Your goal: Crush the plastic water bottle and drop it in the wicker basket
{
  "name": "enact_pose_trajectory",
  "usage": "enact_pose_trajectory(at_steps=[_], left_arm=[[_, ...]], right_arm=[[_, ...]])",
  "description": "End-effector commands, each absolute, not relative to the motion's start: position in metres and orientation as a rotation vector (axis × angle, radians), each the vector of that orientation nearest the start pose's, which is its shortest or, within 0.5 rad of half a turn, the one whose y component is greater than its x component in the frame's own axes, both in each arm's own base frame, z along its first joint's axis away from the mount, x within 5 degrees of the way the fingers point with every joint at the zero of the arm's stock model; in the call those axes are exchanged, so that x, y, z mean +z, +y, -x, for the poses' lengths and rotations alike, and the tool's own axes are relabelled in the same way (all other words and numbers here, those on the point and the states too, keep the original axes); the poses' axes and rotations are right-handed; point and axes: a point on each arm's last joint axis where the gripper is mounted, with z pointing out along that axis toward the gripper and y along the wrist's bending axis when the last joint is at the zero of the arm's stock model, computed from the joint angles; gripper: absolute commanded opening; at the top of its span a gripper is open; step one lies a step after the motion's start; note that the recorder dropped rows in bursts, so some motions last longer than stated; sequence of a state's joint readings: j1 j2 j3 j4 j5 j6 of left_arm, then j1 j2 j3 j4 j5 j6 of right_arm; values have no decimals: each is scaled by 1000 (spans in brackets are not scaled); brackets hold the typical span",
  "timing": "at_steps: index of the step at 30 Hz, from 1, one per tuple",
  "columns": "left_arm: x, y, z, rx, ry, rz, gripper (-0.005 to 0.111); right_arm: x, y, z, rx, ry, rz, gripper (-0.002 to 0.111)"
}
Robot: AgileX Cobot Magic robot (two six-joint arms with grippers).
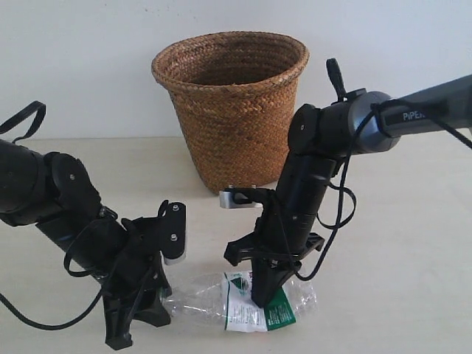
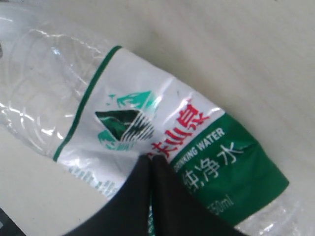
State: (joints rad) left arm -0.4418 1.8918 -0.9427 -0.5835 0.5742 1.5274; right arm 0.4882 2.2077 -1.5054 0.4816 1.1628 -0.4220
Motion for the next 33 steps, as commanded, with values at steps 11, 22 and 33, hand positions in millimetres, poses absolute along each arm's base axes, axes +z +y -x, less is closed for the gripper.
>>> enact_pose_trajectory(at_steps=[11,22,33], left_arm=[[117,-160,-279,-301,2073,-1992,4],[117,-160,-280,-300,2073,-1991,4],[117,-160,-281,-286,2083,-1967,4]], right_arm=[[196,222,-341,713,2854,1133,0],[183,258,-328,825,2794,1179,0],[126,272,-332,930,2907,1078,0]])
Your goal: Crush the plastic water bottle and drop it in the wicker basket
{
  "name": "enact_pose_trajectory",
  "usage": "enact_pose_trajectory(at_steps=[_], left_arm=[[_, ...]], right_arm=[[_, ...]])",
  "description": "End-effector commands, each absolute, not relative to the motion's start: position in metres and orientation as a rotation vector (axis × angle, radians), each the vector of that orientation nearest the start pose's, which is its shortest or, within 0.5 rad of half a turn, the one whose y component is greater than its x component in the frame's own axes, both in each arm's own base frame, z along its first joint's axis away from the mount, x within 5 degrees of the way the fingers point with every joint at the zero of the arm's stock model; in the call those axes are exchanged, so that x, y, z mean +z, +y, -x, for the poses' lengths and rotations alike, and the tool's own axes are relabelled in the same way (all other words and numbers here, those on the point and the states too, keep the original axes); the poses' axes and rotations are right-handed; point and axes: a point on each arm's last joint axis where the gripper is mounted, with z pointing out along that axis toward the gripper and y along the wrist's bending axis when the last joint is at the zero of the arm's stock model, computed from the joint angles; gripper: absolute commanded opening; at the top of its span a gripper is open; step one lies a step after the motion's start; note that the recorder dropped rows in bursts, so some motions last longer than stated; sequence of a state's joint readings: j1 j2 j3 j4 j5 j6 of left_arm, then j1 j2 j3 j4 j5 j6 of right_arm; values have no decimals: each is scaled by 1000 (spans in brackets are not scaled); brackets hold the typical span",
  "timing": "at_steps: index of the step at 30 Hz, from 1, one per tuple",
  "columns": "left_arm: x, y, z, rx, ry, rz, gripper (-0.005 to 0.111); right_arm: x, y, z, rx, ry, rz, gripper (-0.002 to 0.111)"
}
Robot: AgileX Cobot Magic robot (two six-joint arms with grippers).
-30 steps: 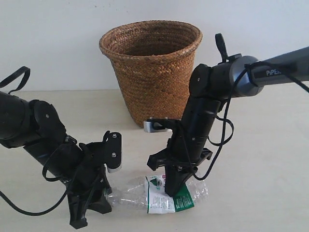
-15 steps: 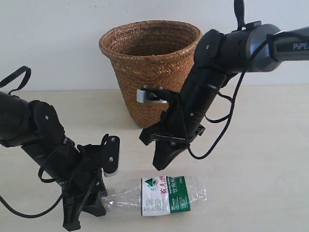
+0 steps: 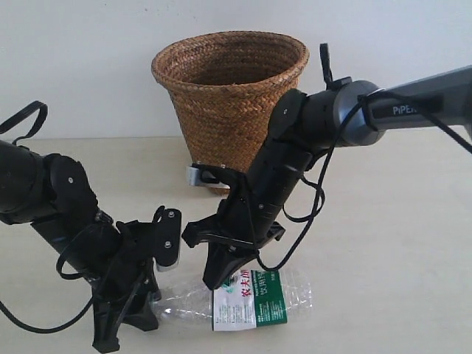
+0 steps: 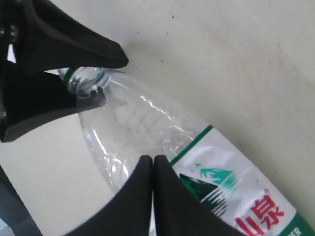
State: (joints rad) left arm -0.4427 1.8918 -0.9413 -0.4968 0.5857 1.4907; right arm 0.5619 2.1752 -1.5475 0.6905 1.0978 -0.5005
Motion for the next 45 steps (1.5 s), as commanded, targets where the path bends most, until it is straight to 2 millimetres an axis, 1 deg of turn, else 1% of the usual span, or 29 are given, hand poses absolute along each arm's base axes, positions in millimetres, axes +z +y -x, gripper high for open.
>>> enact_pose_trajectory(at_steps=[1,4,6,7,9,11,13,15,17,20,21,22,23,24,26,32,35,38,40,45], left_arm=[[117,-160,-281,-286,2085,-1965,4],[117,-160,-281,-287,2088,-1962,4],[117,-160,-281,-288,2092,-1958,4],[117,-160,-281,-288,2092,-1958,4],[117,-160,-281,-288,2092,-1958,4],[117,-160,-281,-288,2093,-1957,4],[117,-160,-281,-288,2096,-1954,4],[117,-160,-281,-291,2109,-1942,4],[117,-159,-281,-291,2111,-1939,4],[117,-159,-281,-291,2111,-1939,4],[117,-159,-281,-291,2111,-1939,4],[117,-159,-281,-291,2111,-1939,4],[117,-159,-281,-291,2111,-1939,4],[117,-159,-282,-287,2110,-1937,4],[117,-159,-282,-287,2110,-1937,4],[117,-159,-282,-287,2110,-1937,4],[117,-159,-282,-287,2110,-1937,4],[117,-159,-282,-287,2112,-1934,4],[117,-159,-282,-287,2112,-1934,4],[117,-159,-282,-288,2115,-1932,4]], right_arm=[[118,271,-332,929,2927,1076,0],[95,271,-332,915,2982,1068,0],[87,271,-332,904,2995,1056,0],[75,270,-332,898,3021,1048,0],[63,268,-332,851,3052,1070,0],[61,266,-336,771,3085,1057,0],[64,265,-340,712,3094,1060,0],[59,258,-340,588,3148,1087,0],[55,253,-339,552,3195,1080,0],[59,252,-341,618,3201,1049,0],[62,253,-342,648,3189,1050,0],[76,254,-345,716,3158,1047,0],[84,254,-346,757,3138,1051,0],[102,253,-349,831,3075,1061,0],[125,251,-352,890,2999,1062,0],[184,227,-359,911,2878,1040,0],[208,217,-360,894,2793,1068,0],[225,208,-357,879,2737,1087,0],[233,201,-353,869,2711,1102,0],[247,172,-343,790,2717,1077,0]])
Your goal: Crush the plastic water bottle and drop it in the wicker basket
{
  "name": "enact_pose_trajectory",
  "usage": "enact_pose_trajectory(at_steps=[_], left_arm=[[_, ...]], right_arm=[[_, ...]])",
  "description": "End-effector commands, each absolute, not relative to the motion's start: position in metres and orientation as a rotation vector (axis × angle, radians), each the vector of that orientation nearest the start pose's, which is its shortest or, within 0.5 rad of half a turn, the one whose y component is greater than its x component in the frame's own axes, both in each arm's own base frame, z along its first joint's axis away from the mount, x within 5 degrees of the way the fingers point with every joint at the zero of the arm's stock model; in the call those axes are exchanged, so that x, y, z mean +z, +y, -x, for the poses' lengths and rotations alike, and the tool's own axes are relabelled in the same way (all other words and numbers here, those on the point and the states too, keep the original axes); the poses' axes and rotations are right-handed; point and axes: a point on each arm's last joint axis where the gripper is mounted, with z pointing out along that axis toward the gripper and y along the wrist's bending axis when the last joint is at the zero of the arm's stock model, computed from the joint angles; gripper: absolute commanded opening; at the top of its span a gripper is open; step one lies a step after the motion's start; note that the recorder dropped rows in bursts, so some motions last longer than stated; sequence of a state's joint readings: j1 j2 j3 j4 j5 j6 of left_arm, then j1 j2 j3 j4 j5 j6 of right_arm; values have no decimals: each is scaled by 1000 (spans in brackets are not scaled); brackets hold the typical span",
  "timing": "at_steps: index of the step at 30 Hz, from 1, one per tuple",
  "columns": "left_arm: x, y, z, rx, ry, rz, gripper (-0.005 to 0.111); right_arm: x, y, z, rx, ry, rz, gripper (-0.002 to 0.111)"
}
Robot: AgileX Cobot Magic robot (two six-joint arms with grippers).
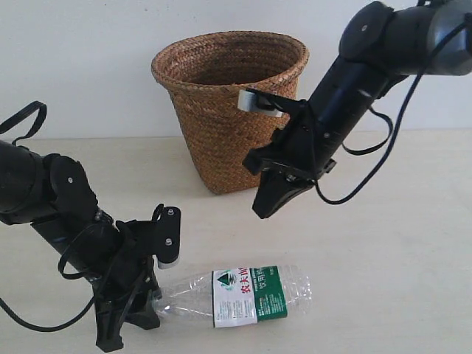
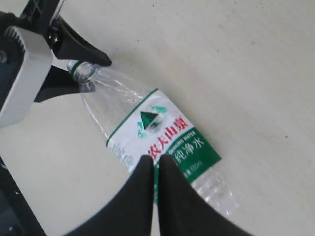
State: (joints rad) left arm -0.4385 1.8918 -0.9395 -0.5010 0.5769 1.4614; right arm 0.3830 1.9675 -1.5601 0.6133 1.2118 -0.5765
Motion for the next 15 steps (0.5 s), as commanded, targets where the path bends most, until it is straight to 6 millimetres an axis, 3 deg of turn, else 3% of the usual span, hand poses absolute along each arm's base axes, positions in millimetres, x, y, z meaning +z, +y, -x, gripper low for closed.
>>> enact_pose_trajectory(at_steps=[1,7,15], left_arm=[[117,-159,-282,-288,2115,-1932,4],[136,-159,-282,-241,2038,-1934,4],[188,-157,-273,-209,1917,-1870,4]], right_arm=[[249,164,-340,769,2727,1067,0],[248,124,-330,614,2702,882,0],[211,76,-316,501,2759,651,0]])
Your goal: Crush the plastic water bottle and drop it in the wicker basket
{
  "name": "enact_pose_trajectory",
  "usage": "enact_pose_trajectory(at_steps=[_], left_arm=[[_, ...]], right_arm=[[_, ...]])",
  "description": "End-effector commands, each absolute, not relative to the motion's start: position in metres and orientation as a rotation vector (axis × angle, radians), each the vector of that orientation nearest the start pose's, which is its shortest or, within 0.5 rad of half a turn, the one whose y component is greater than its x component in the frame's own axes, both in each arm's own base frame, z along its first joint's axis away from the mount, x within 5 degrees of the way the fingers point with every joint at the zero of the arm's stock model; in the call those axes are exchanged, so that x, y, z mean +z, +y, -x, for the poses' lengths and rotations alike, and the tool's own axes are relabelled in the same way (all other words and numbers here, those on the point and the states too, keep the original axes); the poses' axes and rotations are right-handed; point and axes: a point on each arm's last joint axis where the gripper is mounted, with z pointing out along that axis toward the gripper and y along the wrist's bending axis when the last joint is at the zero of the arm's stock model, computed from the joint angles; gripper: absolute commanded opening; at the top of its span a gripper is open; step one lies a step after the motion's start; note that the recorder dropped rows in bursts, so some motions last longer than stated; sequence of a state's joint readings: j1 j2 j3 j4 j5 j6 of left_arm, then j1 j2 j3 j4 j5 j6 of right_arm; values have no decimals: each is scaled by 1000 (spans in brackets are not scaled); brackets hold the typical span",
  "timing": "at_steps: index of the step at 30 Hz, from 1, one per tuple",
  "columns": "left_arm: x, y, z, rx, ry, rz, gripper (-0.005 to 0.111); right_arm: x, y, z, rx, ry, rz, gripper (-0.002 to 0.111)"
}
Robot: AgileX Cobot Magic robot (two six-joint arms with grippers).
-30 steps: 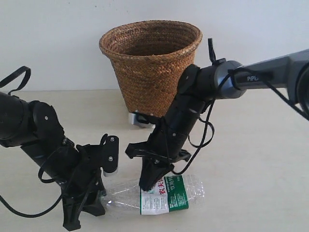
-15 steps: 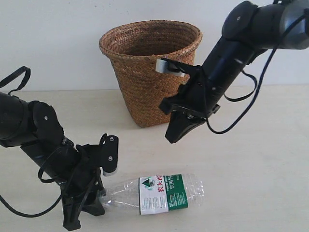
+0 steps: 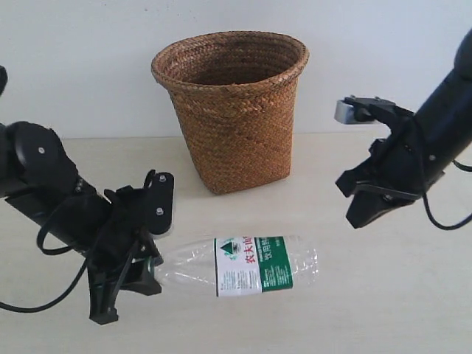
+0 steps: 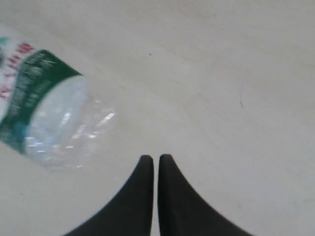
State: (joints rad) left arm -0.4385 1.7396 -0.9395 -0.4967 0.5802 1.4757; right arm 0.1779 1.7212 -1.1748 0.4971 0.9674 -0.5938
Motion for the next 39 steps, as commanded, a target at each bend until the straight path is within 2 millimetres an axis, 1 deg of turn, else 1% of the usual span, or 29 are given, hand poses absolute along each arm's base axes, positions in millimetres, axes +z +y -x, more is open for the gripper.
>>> enact_pose_trajectory(at_steps=[1,5,7,10,12,15,17,18,19,20,21,22,24,25,26,27,30,32,36,37,39], left_arm=[[193,-156,-271,-207,1907,-1867,4],[217,-154,-266,-171,1838,-1839,4],[229,-155,-266,-159,1806,-1825,4],[255,-158,-271,-148,1776,-1737,4],[272,-161,-278,-137,1757,-1682,4],[302,-166,-292,-77,1680,-1607,4],[325,-168,-309,35,1599,-1456,4],[333,-167,-318,96,1564,-1368,5],[341,-167,-330,159,1525,-1262,7],[347,-168,-340,206,1488,-1198,14],[346,-171,-350,233,1472,-1192,22],[344,-176,-360,254,1460,-1196,37],[337,-184,-381,263,1458,-1203,75],[333,-189,-390,251,1470,-1184,92],[332,-191,-395,237,1479,-1159,102],[327,-193,-402,228,1491,-1142,110],[323,-194,-410,248,1484,-1093,107],[324,-194,-411,251,1481,-1084,105],[331,-193,-407,247,1472,-1083,98],[332,-193,-406,242,1474,-1089,96],[335,-193,-401,220,1484,-1118,86]], right_arm=[[208,73,-315,491,2762,633,0],[191,64,-311,440,2762,568,0],[184,63,-307,417,2759,575,0],[176,62,-302,405,2765,606,0],[175,61,-300,406,2769,610,0],[175,62,-301,407,2764,602,0],[175,62,-302,405,2757,592,0],[176,62,-302,409,2753,582,0],[176,62,-302,415,2750,579,0],[176,63,-303,420,2750,572,0],[176,63,-303,426,2746,574,0],[176,64,-303,437,2737,580,0],[177,66,-303,471,2723,580,0],[178,67,-303,485,2719,584,0],[178,67,-302,495,2720,591,0],[178,68,-301,503,2723,603,0],[178,69,-300,522,2722,625,0],[178,70,-300,520,2714,638,0],[178,69,-302,499,2699,630,0],[178,69,-302,498,2698,632,0],[178,69,-302,498,2698,632,0]])
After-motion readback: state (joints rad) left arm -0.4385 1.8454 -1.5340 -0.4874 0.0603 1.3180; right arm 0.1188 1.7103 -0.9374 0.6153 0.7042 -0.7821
